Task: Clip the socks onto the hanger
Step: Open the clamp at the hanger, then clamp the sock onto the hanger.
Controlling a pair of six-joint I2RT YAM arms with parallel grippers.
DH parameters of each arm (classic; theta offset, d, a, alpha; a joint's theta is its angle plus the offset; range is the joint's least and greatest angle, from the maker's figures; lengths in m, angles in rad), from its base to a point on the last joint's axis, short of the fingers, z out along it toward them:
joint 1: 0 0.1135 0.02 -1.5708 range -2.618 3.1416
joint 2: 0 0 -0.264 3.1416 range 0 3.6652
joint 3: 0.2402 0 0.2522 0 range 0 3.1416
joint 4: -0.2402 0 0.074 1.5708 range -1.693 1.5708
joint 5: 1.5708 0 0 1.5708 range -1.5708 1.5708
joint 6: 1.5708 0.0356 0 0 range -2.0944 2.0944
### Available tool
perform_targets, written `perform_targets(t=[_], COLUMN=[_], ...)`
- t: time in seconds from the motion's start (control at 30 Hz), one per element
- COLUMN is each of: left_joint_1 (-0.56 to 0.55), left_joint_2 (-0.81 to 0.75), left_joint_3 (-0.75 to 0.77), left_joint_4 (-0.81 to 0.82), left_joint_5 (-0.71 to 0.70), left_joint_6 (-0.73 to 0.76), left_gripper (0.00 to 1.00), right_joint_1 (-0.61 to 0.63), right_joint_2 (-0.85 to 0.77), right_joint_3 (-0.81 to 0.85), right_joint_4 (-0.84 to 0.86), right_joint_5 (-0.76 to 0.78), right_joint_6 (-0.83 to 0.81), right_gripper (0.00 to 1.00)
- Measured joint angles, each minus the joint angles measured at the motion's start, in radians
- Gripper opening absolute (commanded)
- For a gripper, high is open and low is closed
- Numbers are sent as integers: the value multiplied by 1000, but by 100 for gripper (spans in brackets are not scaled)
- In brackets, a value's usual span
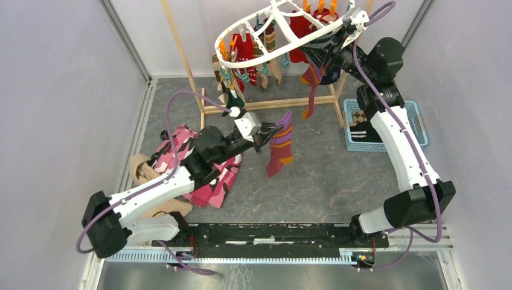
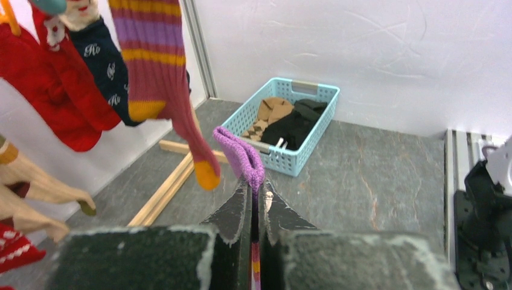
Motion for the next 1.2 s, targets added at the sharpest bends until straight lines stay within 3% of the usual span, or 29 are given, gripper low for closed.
perform_targets(t=[0.2, 0.63, 1.2], left_joint_1=[-65, -102, -126], left_joint_2=[180, 437, 632], left_joint_3=[152, 307, 504], left_joint_4=[64, 278, 394], left_joint_5=[-122, -414, -529], left_joint_6=[19, 176, 258], left_gripper=[2, 2, 2], right_joint_1=[0, 0, 10], right_joint_2=[0, 0, 1], right_joint_3=[-8, -30, -40], right_joint_4=[5, 11, 15], right_joint_5=[0, 4, 16], right_joint_6=[10, 35, 50], right_gripper=[16, 13, 12])
